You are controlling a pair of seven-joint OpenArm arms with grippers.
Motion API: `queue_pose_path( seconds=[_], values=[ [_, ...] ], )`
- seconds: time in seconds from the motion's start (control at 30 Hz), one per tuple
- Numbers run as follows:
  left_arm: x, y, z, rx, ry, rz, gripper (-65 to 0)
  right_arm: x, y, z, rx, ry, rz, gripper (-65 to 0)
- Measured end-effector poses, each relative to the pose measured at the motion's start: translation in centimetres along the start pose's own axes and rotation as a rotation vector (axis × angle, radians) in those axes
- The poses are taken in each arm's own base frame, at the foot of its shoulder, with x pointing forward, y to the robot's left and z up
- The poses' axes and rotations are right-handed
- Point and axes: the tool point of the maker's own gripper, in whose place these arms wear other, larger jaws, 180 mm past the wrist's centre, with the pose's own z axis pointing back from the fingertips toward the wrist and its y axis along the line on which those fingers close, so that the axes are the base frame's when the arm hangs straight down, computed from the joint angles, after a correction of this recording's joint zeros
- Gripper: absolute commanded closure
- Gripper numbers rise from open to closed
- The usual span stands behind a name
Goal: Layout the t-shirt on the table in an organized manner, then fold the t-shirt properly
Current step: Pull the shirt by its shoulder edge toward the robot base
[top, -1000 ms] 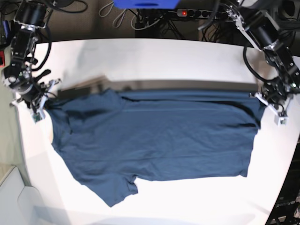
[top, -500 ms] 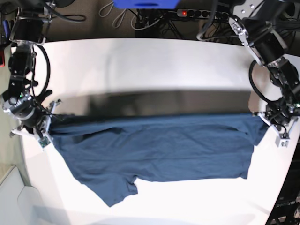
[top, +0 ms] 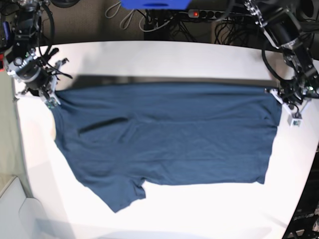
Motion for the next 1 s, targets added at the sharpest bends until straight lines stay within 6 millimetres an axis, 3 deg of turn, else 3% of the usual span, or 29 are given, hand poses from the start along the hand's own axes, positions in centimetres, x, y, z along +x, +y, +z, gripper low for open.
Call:
queue_pose_path(
  seconds=[0.1, 0.23, 0.57, 0.73, 1.0],
  values=[
    [-1.9, -0.3, -0.3, -0.008, 0.023, -0.002, -0.2, -1.5, -0.1, 0.4, -0.005, 0.026, -0.016, 0.0],
    [-2.6, -0.3, -0.2, -0.01, 0.022, -0.004, -0.2, -3.8, 0.8, 0.9, 0.011, 0.058, -0.038, 0.0],
    [-6.3, 0.0, 1.0, 0.013, 0.051, -0.038, -0.2, -6.2, 3.6, 1.6, 0.057, 0.078, -0.088, 0.0],
    [-6.5, 0.1, 1.0, 0.011, 0.046, -0.034, -0.2, -7.6, 5.1, 2.0, 0.087, 0.109, -0.096, 0.0],
    [-6.7, 0.1, 1.0, 0.01, 0.039, -0.036, -0.2, -8.0, 6.4, 2.1, 0.105, 0.124, -0.126, 0.0]
  ],
)
